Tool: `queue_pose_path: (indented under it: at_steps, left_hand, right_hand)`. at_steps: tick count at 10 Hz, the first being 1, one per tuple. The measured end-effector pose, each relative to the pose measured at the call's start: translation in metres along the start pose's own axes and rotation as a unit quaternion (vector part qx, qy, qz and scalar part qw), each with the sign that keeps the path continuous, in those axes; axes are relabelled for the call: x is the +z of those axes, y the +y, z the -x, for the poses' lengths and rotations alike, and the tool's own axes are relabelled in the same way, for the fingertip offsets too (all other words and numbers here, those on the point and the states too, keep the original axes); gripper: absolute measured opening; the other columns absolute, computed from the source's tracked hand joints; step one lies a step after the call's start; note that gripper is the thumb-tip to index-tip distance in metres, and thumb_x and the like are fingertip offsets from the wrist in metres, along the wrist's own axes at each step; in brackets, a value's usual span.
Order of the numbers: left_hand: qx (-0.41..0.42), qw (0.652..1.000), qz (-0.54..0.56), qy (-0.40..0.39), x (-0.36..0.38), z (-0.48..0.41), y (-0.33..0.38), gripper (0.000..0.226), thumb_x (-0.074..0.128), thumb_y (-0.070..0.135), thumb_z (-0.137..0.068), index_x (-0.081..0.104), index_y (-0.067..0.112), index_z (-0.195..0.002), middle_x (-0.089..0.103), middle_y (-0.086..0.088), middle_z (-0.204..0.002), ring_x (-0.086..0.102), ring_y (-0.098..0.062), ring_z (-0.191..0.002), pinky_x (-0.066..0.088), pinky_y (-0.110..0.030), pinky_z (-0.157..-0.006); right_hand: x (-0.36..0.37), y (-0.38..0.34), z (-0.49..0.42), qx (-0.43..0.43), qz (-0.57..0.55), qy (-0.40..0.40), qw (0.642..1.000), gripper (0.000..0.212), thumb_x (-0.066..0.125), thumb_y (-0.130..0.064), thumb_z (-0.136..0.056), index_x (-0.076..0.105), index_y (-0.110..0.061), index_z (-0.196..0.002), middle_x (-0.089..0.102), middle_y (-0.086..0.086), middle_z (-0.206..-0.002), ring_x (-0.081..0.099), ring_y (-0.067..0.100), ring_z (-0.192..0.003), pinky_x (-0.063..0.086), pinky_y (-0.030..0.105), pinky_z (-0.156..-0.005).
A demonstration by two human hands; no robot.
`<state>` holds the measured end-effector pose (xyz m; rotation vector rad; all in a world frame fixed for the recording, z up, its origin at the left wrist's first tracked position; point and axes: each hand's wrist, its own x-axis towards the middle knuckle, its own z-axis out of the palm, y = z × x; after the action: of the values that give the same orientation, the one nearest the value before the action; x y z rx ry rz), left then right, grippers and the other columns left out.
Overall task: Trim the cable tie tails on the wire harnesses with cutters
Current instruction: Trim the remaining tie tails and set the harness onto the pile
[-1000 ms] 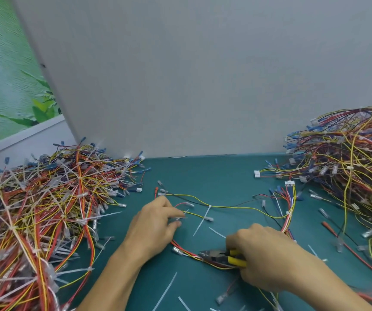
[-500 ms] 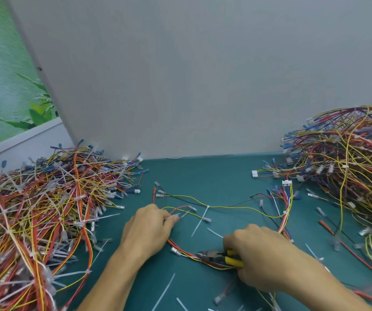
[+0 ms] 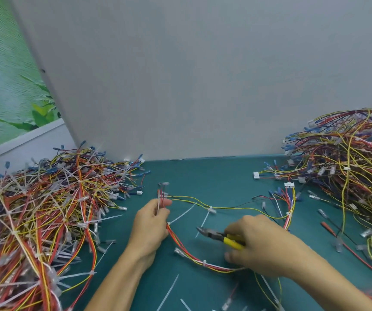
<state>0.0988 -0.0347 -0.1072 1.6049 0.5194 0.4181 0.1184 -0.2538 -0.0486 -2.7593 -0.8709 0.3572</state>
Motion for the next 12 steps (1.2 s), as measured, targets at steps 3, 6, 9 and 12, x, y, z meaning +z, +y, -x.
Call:
queue_pose_path:
  at_steps: [3,6,9,12]
  left_hand:
    - [-0.02,0.985,0.172,0.02,0.006,0.006,0.008,0.028,0.028,-0.009,-0.091,0.053,0.004,-0.084,0.042,-0.003,-0.063,0.022,-0.006,-0.036,0.018,-0.022,-0.04]
    - [-0.001,0.981,0.193,0.013,0.009,0.007,0.012,0.03,0.026,-0.01,-0.09,0.052,0.004,-0.083,0.043,-0.002,-0.061,0.022,-0.006,-0.037,0.02,-0.021,-0.037]
    - [0.005,0.98,0.197,0.016,0.009,0.007,0.012,0.029,0.027,-0.01,-0.09,0.052,0.004,-0.083,0.043,-0.002,-0.062,0.021,-0.007,-0.038,0.02,-0.02,-0.037]
    - [0.01,0.977,0.212,0.016,0.01,0.008,0.013,0.03,0.026,-0.009,-0.09,0.052,0.004,-0.084,0.043,-0.001,-0.061,0.022,-0.007,-0.038,0.021,-0.02,-0.037]
  right_hand:
    - [0.017,-0.03,-0.031,0.035,-0.032,0.018,0.999,0.011,0.054,-0.027,-0.083,0.051,-0.016,-0.081,0.045,0.002,-0.074,0.05,0.03,-0.074,0.036,0.029,-0.057]
    - [0.031,-0.044,-0.038,0.049,-0.045,0.028,0.997,0.011,0.052,-0.026,-0.083,0.05,-0.015,-0.081,0.043,0.002,-0.074,0.046,0.033,-0.075,0.034,0.029,-0.056]
    - [0.025,-0.04,-0.037,0.056,-0.083,0.033,0.994,0.012,0.054,-0.025,-0.078,0.058,-0.014,-0.081,0.053,0.005,-0.077,0.054,0.033,-0.081,0.038,0.028,-0.058]
    - [0.027,-0.042,-0.038,0.041,-0.089,0.04,0.994,0.012,0.054,-0.024,-0.08,0.053,-0.014,-0.073,0.049,0.004,-0.071,0.05,0.034,-0.076,0.034,0.027,-0.054]
